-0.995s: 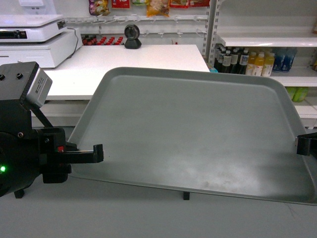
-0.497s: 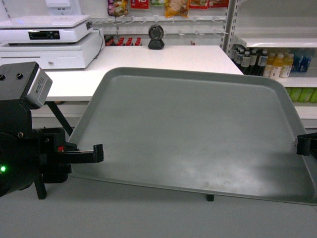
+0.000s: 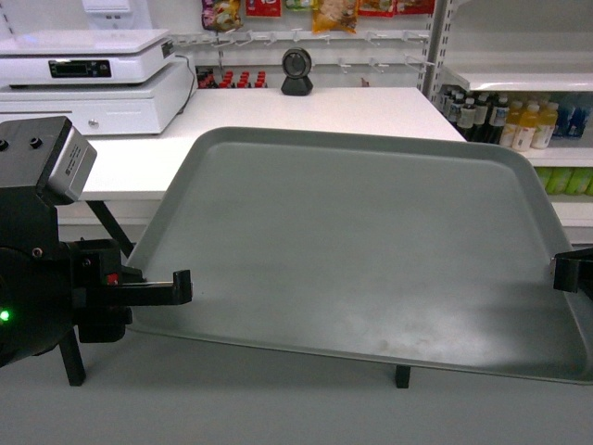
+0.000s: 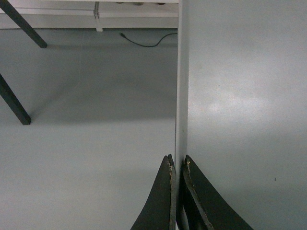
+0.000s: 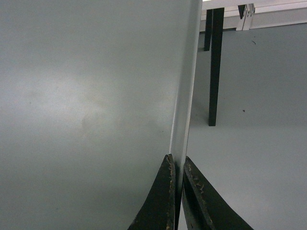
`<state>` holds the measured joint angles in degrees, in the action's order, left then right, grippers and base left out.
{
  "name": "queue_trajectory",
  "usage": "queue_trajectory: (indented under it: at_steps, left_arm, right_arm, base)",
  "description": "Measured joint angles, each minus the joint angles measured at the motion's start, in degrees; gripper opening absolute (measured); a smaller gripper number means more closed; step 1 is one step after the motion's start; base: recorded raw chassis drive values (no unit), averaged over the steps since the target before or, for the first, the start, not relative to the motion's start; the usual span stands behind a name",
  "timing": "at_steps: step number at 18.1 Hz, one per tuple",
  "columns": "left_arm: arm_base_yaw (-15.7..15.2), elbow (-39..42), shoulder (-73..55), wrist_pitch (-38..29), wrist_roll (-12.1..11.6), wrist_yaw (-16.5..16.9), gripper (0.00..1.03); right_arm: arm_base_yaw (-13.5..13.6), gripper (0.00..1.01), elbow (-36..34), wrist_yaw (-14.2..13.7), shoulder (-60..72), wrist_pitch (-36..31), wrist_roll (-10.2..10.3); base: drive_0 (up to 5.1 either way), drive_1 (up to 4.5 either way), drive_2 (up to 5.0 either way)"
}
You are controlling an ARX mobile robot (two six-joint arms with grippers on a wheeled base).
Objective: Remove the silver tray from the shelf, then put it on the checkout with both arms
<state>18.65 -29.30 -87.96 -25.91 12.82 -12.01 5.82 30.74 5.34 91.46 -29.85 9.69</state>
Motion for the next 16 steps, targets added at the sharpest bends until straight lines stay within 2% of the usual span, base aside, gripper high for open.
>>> queue_trajectory:
  at_steps: [16]
  left_arm:
    - [0.0,0.0,0.0,0.2,0.0,0.0,0.03]
  right_arm:
    - [-0.2,0.03,0.0,0.1,0.1,0.2,0.0]
  base:
    - [0.1,4.41,-4.2]
